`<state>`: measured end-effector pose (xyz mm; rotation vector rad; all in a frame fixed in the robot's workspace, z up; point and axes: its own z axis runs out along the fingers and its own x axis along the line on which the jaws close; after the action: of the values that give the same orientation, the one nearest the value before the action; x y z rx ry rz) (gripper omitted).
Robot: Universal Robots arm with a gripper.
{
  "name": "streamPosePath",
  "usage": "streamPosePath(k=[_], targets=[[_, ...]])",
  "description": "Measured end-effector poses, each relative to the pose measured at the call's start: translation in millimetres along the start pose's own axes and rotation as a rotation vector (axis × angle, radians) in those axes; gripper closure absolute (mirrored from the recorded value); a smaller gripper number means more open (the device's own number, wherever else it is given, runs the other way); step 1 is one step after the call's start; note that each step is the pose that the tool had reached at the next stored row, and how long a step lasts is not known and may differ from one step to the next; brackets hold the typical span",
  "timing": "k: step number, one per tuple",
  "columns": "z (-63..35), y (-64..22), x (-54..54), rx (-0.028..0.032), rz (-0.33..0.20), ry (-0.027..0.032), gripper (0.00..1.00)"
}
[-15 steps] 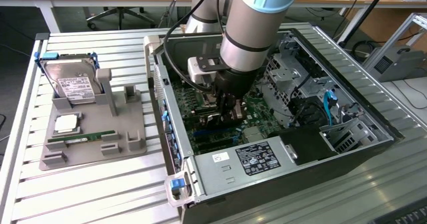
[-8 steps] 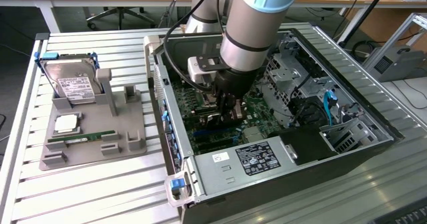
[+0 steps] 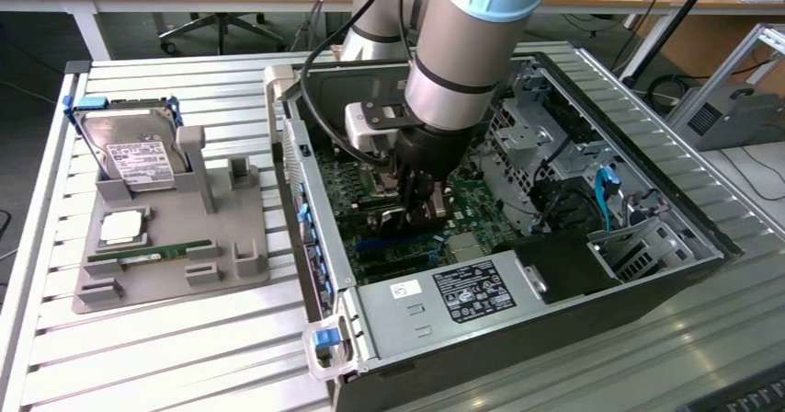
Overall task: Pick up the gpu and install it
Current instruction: 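Insert the gpu into the slot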
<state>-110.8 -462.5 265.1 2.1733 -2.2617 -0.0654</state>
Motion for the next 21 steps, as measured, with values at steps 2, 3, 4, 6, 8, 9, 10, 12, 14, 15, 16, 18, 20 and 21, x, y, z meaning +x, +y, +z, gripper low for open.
streamPosePath(k=[2, 3, 4, 6, 8, 9, 10, 12, 14, 15, 16, 18, 20, 21], targets=[[-0.4, 0.0, 0.0, -0.002, 0.001, 0.0001, 0.73], [-0.6, 0.0, 0.0, -0.0038, 0.001, 0.0001, 0.73], [-0.7, 0.0, 0.0, -0.0041, 0.001, 0.0001, 0.73], [-0.7, 0.0, 0.0, -0.0042, 0.001, 0.0001, 0.73], [-0.7, 0.0, 0.0, -0.0042, 0.001, 0.0001, 0.73], [-0.7, 0.0, 0.0, -0.0042, 0.001, 0.0001, 0.73], [-0.7, 0.0, 0.0, -0.0042, 0.001, 0.0001, 0.73], [-0.7, 0.0, 0.0, -0.0042, 0.001, 0.0001, 0.73], [-0.7, 0.0, 0.0, -0.0041, 0.001, 0.0001, 0.73], [-0.7, 0.0, 0.0, -0.0042, 0.001, 0.0001, 0.73], [-0.7, 0.0, 0.0, -0.0044, 0.001, 0.0001, 0.73], [-0.7, -0.3, 0.0, -0.0098, 0.001, 0.0003, 0.73], [-0.8, -0.5, -0.1, -0.0191, 0.001, 0.0005, 0.73], [-0.8, -0.5, 0.0, -0.0227, 0.002, 0.0008, 0.73]])
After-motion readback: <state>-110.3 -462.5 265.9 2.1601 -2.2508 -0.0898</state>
